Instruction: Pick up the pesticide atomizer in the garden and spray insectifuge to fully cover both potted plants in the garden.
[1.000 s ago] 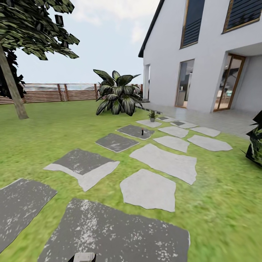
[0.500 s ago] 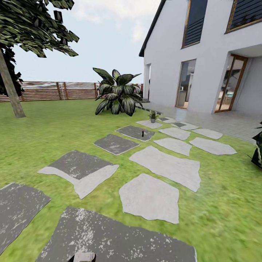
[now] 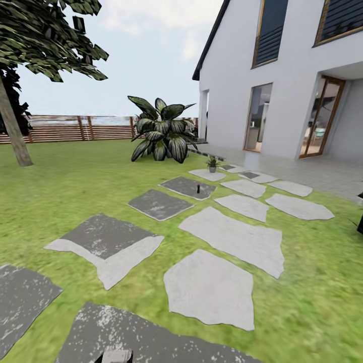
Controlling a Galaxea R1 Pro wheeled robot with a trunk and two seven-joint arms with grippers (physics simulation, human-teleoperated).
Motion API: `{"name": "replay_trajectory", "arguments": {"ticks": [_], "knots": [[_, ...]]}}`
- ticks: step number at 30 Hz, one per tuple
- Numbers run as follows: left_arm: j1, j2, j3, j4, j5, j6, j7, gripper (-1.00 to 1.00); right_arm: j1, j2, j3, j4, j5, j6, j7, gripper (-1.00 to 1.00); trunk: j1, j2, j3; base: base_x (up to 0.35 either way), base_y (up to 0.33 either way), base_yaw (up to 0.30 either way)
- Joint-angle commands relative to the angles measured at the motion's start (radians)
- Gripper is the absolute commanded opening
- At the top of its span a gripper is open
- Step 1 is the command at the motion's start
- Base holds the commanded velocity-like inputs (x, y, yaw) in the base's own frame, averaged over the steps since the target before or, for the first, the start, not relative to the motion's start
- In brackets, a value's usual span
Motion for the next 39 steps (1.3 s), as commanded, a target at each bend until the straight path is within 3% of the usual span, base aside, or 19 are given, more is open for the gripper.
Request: {"name": "replay_trajectory", "arguments": {"ticks": [1, 39], "knots": [[-0.001, 0.0, 0.0, 0.0, 0.0, -0.003, 0.0, 1.0, -0.001, 0.0, -0.002, 0.001, 0.0, -0.003, 0.0, 1.0, 0.0, 0.0, -0.001, 0.268, 0.0, 0.0], [-0.001, 0.0, 0.0, 0.001, 0.0, -0.003, 0.0, 1.0, -0.001, 0.0, -0.002, 0.002, 0.0, -0.003, 0.0, 1.0, 0.0, 0.0, -0.001, 0.268, 0.0, 0.0]]}}
